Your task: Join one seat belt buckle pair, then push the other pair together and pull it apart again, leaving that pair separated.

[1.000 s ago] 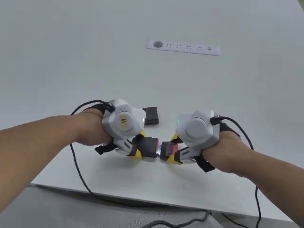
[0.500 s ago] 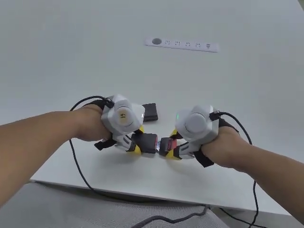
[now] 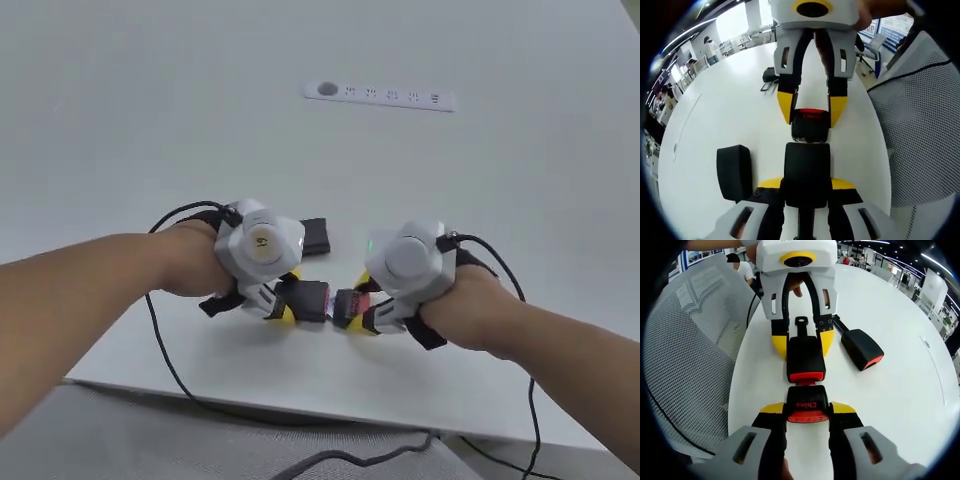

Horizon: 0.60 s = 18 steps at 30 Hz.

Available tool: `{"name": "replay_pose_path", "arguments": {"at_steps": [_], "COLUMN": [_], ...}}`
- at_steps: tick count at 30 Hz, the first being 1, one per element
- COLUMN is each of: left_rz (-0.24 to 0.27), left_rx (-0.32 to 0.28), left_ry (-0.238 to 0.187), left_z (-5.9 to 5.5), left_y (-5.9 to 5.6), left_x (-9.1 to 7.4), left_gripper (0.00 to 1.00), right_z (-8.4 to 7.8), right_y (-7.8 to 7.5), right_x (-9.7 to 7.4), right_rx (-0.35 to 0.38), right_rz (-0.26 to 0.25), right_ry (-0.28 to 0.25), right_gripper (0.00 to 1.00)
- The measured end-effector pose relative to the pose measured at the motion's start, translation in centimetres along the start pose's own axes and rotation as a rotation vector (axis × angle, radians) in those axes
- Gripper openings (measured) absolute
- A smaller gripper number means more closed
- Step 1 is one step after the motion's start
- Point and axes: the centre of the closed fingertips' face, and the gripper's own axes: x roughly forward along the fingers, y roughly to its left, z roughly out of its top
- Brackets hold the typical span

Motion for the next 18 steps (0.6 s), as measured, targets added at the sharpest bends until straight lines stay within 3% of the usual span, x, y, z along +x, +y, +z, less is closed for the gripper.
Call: {"name": "replay_pose_path", "arguments": {"at_steps": [18], "left_rz": [0.003], "left_rx": [-0.014], "left_ry": [0.013], "left_z": [-0.80], "left_y": [0.53], "left_x": [0.37], "left_gripper": [0.34], "right_z": [-0.44], "right_y": [-0.19], "right_x": [0.18], "right_rx": [0.032], "right_rz": [-0.012], "right_ry": [0.017], "right_gripper": [0.33]}}
